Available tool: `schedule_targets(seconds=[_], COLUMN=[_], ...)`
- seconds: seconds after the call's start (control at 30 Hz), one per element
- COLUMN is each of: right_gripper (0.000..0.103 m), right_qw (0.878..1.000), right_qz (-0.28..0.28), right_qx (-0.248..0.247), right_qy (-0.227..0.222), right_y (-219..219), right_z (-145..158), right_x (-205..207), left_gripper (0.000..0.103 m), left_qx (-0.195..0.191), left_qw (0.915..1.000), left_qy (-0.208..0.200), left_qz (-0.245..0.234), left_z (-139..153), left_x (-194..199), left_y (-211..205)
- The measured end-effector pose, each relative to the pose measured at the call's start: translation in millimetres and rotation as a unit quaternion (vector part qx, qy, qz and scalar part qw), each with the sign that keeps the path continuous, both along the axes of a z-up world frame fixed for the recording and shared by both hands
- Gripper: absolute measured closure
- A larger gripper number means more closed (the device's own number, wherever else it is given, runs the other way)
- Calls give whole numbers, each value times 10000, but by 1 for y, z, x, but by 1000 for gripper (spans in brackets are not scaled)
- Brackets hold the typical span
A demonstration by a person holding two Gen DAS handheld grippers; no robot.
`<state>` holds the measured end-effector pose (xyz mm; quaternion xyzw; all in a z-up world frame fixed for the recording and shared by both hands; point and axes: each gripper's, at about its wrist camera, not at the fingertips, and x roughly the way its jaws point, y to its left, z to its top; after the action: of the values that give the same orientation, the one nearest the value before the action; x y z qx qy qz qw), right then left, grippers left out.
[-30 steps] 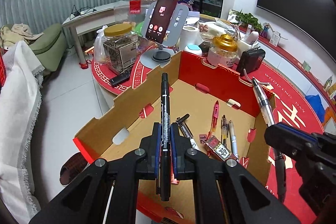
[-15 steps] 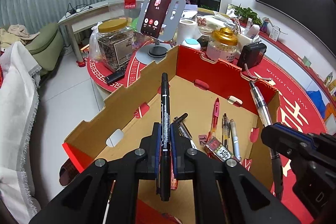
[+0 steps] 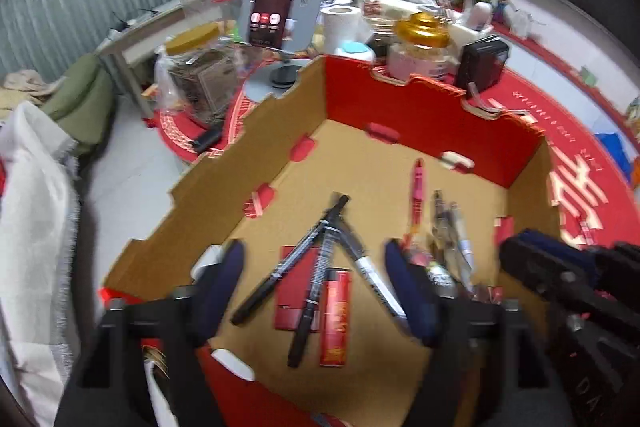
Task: Organize rigid objects
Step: 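Lower the marker and clear pen into the box and open both grippers, then move both grippers back over the pink pens on the mat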
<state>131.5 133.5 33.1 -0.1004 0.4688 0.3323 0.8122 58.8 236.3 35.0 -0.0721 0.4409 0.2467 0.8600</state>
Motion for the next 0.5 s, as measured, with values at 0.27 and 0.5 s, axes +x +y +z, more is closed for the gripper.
schedule_targets(seconds=[0.27, 0.5], right_gripper=[21, 21], right_qw=[9977, 9948], right_qz=[-352, -850], right_qx=[501, 505], right_qy=[-284, -257], right_y=[-36, -112], right_z=[23, 12], right_x=[-4, -21], left_gripper=[1, 0], left_qx=[-281, -532], left_qw=[9995, 9973], left_qy=[100, -431], left_qz=[58, -269], left_z=[-2, 22], left_x=[-7, -21], left_y=[3, -38])
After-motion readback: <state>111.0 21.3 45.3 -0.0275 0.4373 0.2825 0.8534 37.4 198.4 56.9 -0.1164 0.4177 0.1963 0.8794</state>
